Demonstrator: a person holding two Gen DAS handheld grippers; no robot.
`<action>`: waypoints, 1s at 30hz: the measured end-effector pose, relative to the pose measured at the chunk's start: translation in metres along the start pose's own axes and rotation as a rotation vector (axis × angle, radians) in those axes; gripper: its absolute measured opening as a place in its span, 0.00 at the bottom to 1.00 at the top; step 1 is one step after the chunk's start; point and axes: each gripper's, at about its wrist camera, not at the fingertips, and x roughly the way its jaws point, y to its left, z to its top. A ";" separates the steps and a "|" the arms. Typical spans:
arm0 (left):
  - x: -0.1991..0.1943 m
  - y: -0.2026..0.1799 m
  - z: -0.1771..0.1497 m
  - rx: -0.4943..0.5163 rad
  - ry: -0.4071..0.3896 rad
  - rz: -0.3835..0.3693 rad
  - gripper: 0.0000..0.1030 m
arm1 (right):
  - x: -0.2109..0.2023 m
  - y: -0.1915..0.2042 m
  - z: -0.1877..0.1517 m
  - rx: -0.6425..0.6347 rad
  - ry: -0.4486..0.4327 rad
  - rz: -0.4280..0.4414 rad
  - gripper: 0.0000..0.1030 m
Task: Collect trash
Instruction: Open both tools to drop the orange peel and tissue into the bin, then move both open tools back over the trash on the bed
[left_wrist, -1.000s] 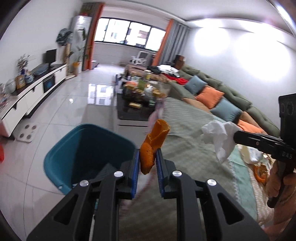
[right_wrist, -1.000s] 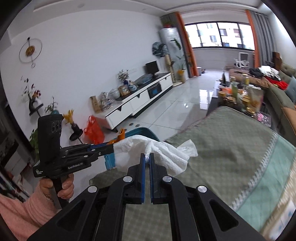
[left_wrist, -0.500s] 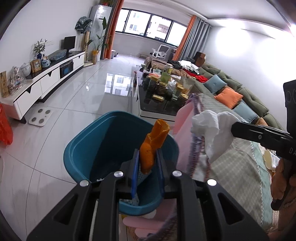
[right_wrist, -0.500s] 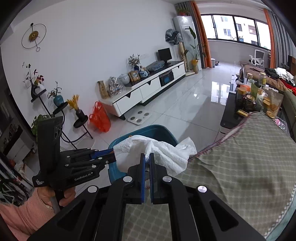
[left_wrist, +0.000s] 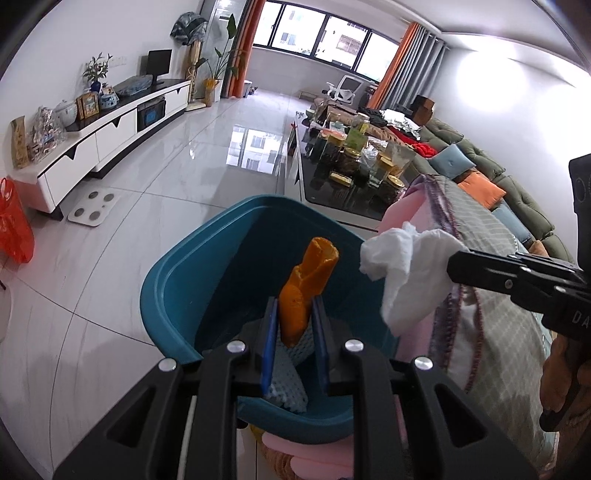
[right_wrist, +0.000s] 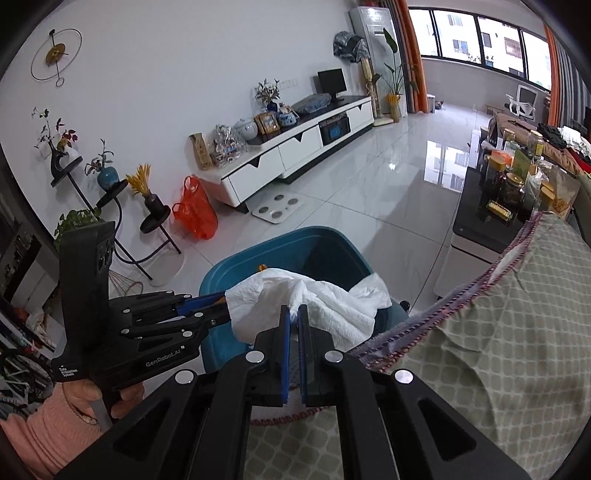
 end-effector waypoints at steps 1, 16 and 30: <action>0.002 0.002 0.000 -0.002 0.004 0.007 0.19 | 0.003 -0.001 0.001 0.001 0.007 0.000 0.04; 0.020 0.016 -0.002 -0.057 0.038 0.033 0.22 | 0.040 -0.005 0.003 0.033 0.104 -0.003 0.11; -0.020 -0.003 0.000 -0.017 -0.057 0.012 0.34 | 0.002 -0.015 -0.005 0.078 0.024 0.024 0.27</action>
